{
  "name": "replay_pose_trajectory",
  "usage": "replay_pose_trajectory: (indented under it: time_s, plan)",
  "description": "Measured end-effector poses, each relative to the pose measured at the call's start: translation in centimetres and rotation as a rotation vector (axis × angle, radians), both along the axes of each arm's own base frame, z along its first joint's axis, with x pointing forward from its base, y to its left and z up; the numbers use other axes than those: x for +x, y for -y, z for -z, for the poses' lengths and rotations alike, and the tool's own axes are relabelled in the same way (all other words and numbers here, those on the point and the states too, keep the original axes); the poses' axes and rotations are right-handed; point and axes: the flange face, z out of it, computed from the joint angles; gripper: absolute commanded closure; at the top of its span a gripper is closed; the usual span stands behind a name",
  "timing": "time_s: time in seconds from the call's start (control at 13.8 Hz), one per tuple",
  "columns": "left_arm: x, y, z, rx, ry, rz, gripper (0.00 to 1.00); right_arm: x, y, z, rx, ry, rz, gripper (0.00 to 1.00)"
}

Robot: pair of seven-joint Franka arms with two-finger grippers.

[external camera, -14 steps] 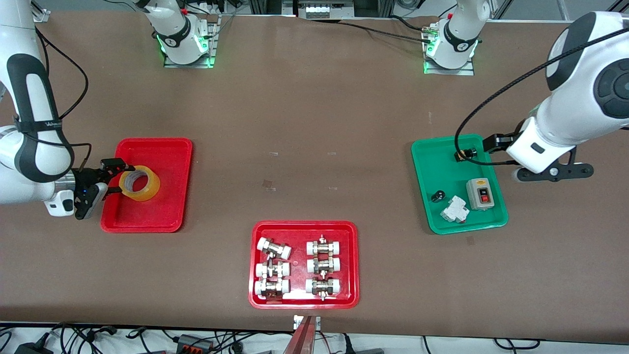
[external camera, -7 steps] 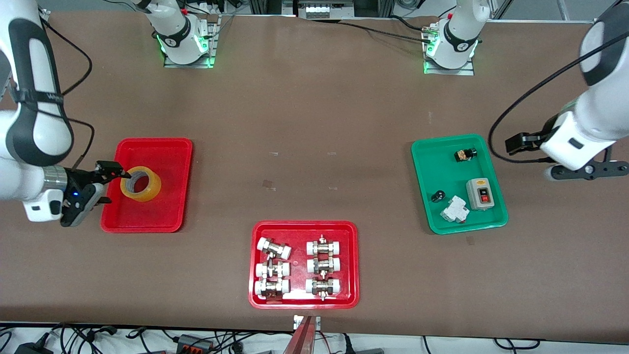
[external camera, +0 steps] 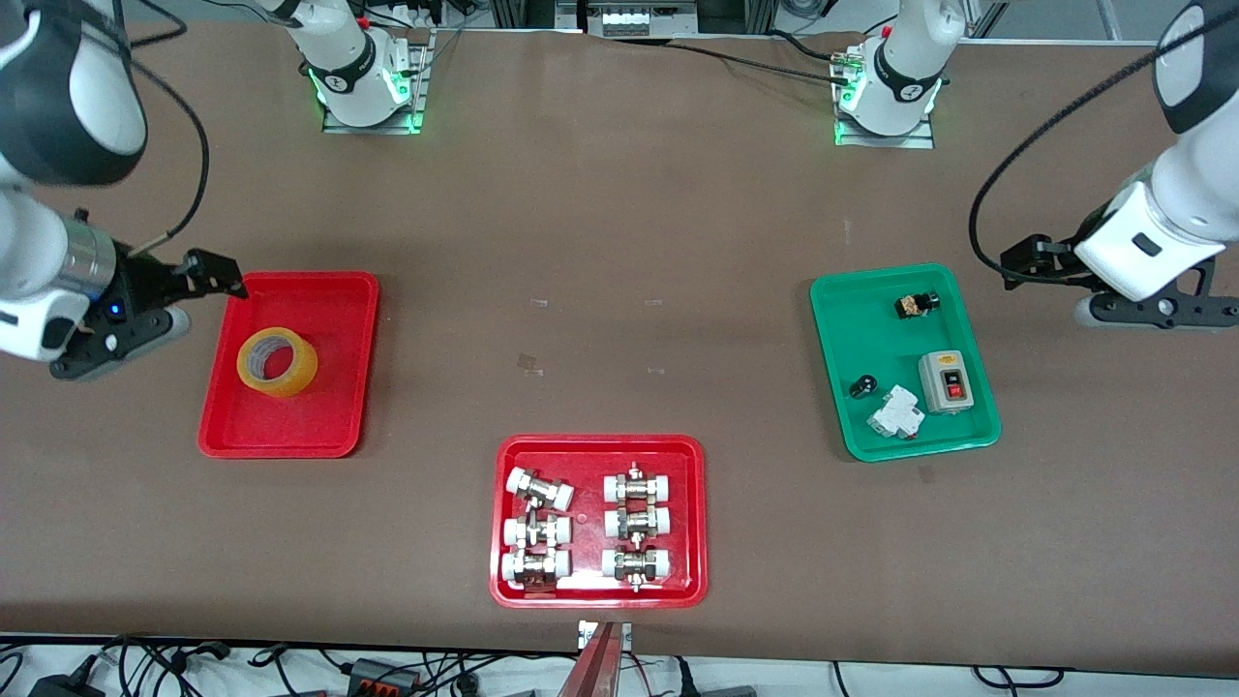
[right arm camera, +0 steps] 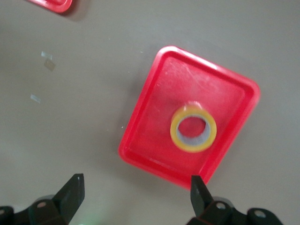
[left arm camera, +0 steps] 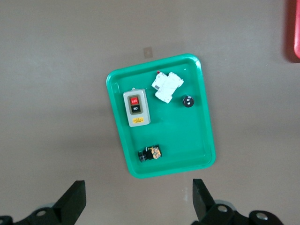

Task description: Left arm passes tape to right arm into tray

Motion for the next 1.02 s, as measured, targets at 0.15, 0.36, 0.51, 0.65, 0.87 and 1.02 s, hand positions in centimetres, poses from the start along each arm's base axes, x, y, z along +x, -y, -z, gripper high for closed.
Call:
replay_pose_trajectory:
  time_s: [0.15, 0.36, 0.51, 0.65, 0.87, 1.02]
  plan:
    - [0.1, -0.3, 0.0, -0.002, 0.021, -0.008, 0.00, -2.4, -0.9, -3.8, -0.034, 0.016, 0.133, 0.00]
    - [0.2, -0.8, 0.2, -0.001, 0.029, -0.029, 0.00, -5.3, -0.8, -7.6, -0.045, 0.067, 0.200, 0.00]
    - [0.2, -1.0, 0.2, -0.001, 0.030, -0.042, 0.00, -6.5, -0.5, -9.1, -0.059, 0.093, 0.203, 0.00]
    - [0.2, -1.4, 0.1, -0.004, 0.029, -0.051, 0.00, -6.4, 0.1, -9.5, -0.064, 0.107, 0.212, 0.00]
    - [0.0, -1.6, -0.1, -0.004, 0.024, -0.057, 0.00, -6.0, 0.1, -9.8, -0.061, 0.125, 0.221, 0.00]
    - [-0.2, -1.5, -0.4, -0.007, 0.026, -0.055, 0.00, -5.8, 0.3, -10.0, -0.058, 0.130, 0.233, 0.00]
